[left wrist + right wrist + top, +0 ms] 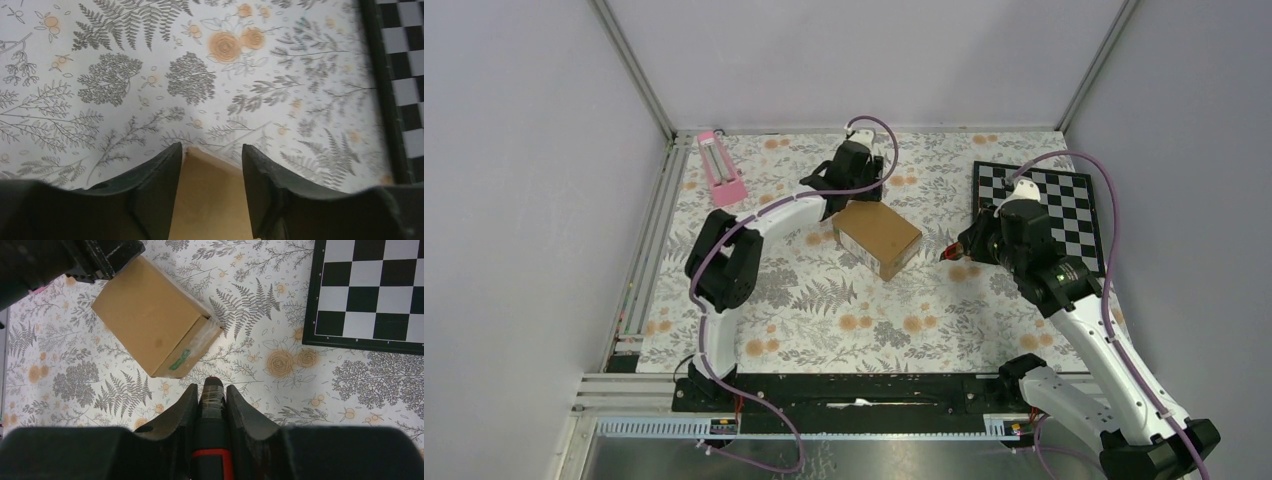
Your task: Unpack the express box
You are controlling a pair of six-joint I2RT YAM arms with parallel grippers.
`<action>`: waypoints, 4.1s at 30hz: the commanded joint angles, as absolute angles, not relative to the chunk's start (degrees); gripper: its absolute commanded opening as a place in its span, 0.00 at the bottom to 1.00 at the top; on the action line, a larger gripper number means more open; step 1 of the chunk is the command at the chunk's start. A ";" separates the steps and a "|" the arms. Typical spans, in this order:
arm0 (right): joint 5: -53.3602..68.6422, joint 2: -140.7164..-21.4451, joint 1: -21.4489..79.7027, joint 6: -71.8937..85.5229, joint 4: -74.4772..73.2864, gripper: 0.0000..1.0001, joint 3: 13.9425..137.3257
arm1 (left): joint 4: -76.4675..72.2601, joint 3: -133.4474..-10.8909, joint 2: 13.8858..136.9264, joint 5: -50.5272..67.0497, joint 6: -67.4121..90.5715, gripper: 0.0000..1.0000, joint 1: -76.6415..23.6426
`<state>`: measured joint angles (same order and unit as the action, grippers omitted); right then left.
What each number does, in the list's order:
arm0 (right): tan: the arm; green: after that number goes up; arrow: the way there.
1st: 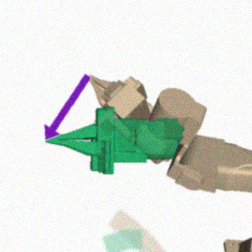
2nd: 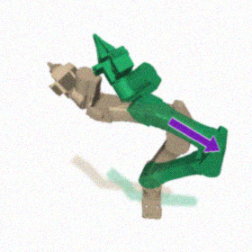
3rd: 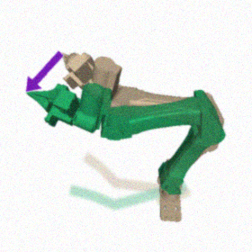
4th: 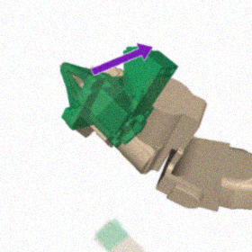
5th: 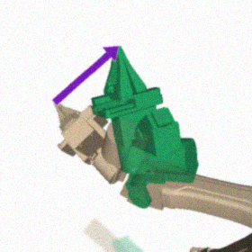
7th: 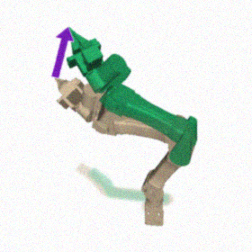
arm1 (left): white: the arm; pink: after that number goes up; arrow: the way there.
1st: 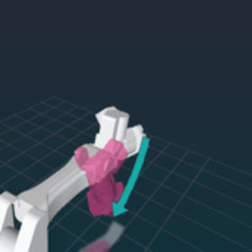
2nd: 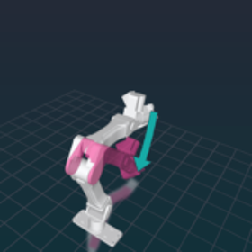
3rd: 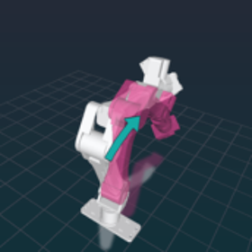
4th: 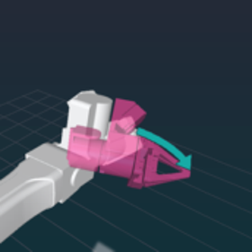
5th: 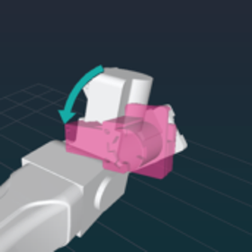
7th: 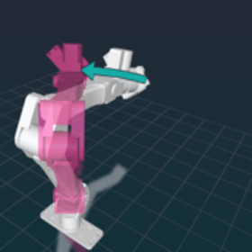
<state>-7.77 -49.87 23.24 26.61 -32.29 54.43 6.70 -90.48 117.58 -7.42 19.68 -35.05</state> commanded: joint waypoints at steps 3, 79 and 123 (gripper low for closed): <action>-8.17 -49.04 23.20 26.16 -30.66 0.00 55.32 | 9.60 -92.35 107.29 -6.99 21.66 0.63 -34.81; -8.69 -53.77 23.38 24.77 -29.77 0.00 58.42 | -21.40 -46.12 92.20 7.76 63.61 0.69 -31.29; -11.46 -55.86 31.90 29.71 -28.46 0.00 53.49 | 11.65 -50.66 71.83 -8.79 49.31 0.51 -22.66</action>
<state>-9.26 -56.47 29.41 27.11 -29.74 54.57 11.09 -44.42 66.96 -8.14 54.76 -26.44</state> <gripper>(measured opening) 0.283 0.506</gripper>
